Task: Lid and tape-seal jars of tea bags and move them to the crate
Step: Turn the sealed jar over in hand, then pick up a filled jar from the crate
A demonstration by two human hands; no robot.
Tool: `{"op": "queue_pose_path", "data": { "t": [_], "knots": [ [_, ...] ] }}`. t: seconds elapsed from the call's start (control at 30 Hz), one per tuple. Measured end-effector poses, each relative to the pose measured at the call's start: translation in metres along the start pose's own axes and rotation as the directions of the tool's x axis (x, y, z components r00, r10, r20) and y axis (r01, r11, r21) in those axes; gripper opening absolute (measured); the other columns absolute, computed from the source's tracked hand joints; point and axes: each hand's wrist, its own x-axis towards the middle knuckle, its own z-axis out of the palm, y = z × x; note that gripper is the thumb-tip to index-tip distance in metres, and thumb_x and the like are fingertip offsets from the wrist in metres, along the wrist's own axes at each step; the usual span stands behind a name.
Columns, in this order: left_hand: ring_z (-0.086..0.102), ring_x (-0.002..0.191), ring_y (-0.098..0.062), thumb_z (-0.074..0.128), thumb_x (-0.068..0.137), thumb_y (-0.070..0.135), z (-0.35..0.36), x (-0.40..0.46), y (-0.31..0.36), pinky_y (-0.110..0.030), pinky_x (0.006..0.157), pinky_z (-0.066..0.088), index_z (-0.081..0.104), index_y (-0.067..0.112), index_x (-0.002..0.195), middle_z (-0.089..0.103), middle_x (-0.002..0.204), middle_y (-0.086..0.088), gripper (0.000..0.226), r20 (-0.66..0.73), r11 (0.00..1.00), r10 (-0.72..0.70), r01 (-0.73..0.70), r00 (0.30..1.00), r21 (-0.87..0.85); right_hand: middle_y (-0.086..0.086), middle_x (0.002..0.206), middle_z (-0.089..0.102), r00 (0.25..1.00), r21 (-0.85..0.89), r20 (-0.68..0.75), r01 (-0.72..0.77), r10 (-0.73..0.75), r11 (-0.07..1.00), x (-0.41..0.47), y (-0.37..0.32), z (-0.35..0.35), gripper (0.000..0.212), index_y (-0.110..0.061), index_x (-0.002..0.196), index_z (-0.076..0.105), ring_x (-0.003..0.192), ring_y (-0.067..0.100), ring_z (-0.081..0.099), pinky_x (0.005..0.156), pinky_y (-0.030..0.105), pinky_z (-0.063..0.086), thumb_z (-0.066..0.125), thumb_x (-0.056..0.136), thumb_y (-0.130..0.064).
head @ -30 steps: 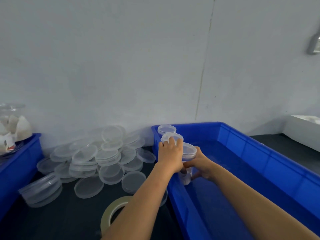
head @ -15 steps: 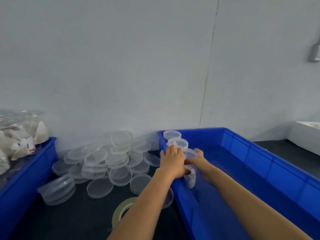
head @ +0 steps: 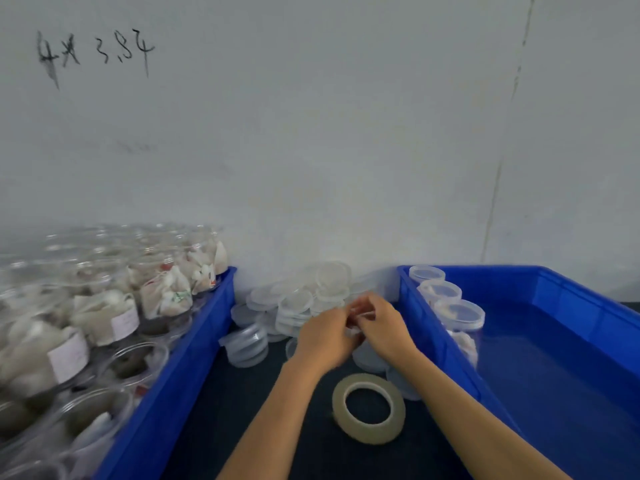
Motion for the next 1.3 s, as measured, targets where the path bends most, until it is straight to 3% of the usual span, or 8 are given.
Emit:
{"op": "queue_pose_path", "data": {
  "t": [0.3, 0.47, 0.73, 0.97, 1.07, 1.13, 1.2, 1.3],
  "knots": [
    [0.059, 0.105, -0.014, 0.054, 0.096, 0.028, 0.032, -0.096, -0.103, -0.034, 0.094, 0.049, 0.057, 0.023, 0.113, 0.062, 0.117, 0.002, 0.018, 0.053, 0.945, -0.327, 0.326, 0.943, 0.026, 0.001, 0.091, 0.069, 0.948, 0.063, 0.275, -0.184, 0.160, 0.981, -0.078, 0.030, 0.129, 0.032, -0.016, 0.091, 0.063, 0.089, 0.016, 0.065, 0.080, 0.024, 0.051, 0.049, 0.084, 0.012],
    [0.046, 0.121, -0.019, 0.053, 0.095, 0.017, 0.046, -0.113, -0.114, -0.031, 0.098, 0.040, 0.048, 0.018, 0.130, 0.048, 0.134, -0.004, 0.036, 0.046, 0.955, -0.291, 0.286, 0.956, 0.080, -0.010, 0.086, 0.067, 0.963, 0.009, 0.208, -0.179, 0.173, 0.984, -0.094, 0.035, 0.148, 0.037, -0.024, 0.088, 0.063, 0.086, 0.001, 0.060, 0.073, 0.014, 0.041, 0.052, 0.083, 0.011],
    [0.049, 0.125, -0.032, 0.049, 0.097, 0.012, -0.005, -0.114, -0.097, -0.047, 0.105, 0.041, 0.037, 0.012, 0.143, 0.048, 0.139, -0.016, 0.048, 0.223, 0.930, -0.363, 0.336, 0.905, 0.150, 0.005, 0.094, 0.068, 0.942, 0.024, 0.256, -0.232, 0.218, 0.972, -0.079, 0.010, 0.164, 0.022, -0.016, 0.089, 0.063, 0.087, 0.015, 0.060, 0.078, 0.029, 0.043, 0.055, 0.089, 0.004],
    [0.049, 0.124, -0.024, 0.046, 0.100, 0.017, -0.055, -0.140, -0.075, -0.038, 0.104, 0.042, 0.025, 0.016, 0.146, 0.043, 0.141, -0.012, 0.051, -0.253, 0.894, -0.381, 0.424, 0.889, 0.145, 0.015, 0.087, 0.070, 0.966, 0.415, 0.259, -0.085, -0.028, 0.906, -0.083, -0.083, 0.166, 0.016, -0.001, 0.094, 0.067, 0.085, 0.029, 0.067, 0.076, 0.038, 0.054, 0.052, 0.093, 0.003],
    [0.058, 0.114, -0.020, 0.065, 0.087, 0.016, -0.091, -0.163, -0.061, -0.027, 0.091, 0.050, 0.042, 0.006, 0.139, 0.055, 0.129, -0.012, 0.057, -0.549, 0.891, -0.258, 0.416, 0.795, 0.184, 0.010, 0.089, 0.069, 0.941, 0.574, 0.286, -0.018, -0.180, 0.819, -0.090, -0.129, 0.168, 0.021, 0.001, 0.101, 0.065, 0.082, 0.022, 0.066, 0.072, 0.029, 0.055, 0.045, 0.095, 0.005],
    [0.065, 0.097, -0.016, 0.076, 0.074, 0.012, -0.116, -0.184, -0.058, -0.024, 0.075, 0.056, 0.061, 0.009, 0.122, 0.066, 0.110, -0.005, 0.051, -0.684, 0.914, -0.101, 0.339, 0.722, 0.223, 0.015, 0.086, 0.066, 0.901, 0.669, 0.353, -0.054, -0.252, 0.742, -0.096, -0.153, 0.174, 0.021, 0.005, 0.100, 0.062, 0.081, 0.026, 0.063, 0.075, 0.036, 0.053, 0.042, 0.094, 0.007],
    [0.062, 0.100, -0.020, 0.071, 0.079, 0.005, -0.135, -0.199, -0.063, -0.029, 0.077, 0.056, 0.061, 0.011, 0.120, 0.065, 0.111, -0.004, 0.042, -0.732, 0.936, -0.033, 0.278, 0.680, 0.216, 0.019, 0.090, 0.066, 0.866, 0.698, 0.406, -0.087, -0.293, 0.711, -0.101, -0.172, 0.183, 0.021, 0.006, 0.104, 0.061, 0.087, 0.031, 0.063, 0.081, 0.044, 0.049, 0.042, 0.094, 0.006],
    [0.064, 0.098, -0.025, 0.079, 0.073, 0.004, -0.159, -0.217, -0.079, -0.037, 0.086, 0.053, 0.066, 0.010, 0.108, 0.067, 0.104, -0.005, 0.038, -0.840, 0.890, 0.065, 0.349, 0.538, 0.292, 0.013, 0.101, 0.070, 0.824, 0.681, 0.489, -0.155, -0.286, 0.716, -0.111, -0.194, 0.198, 0.024, -0.003, 0.113, 0.062, 0.090, 0.020, 0.068, 0.074, 0.030, 0.054, 0.044, 0.096, -0.001]
  ]
}}
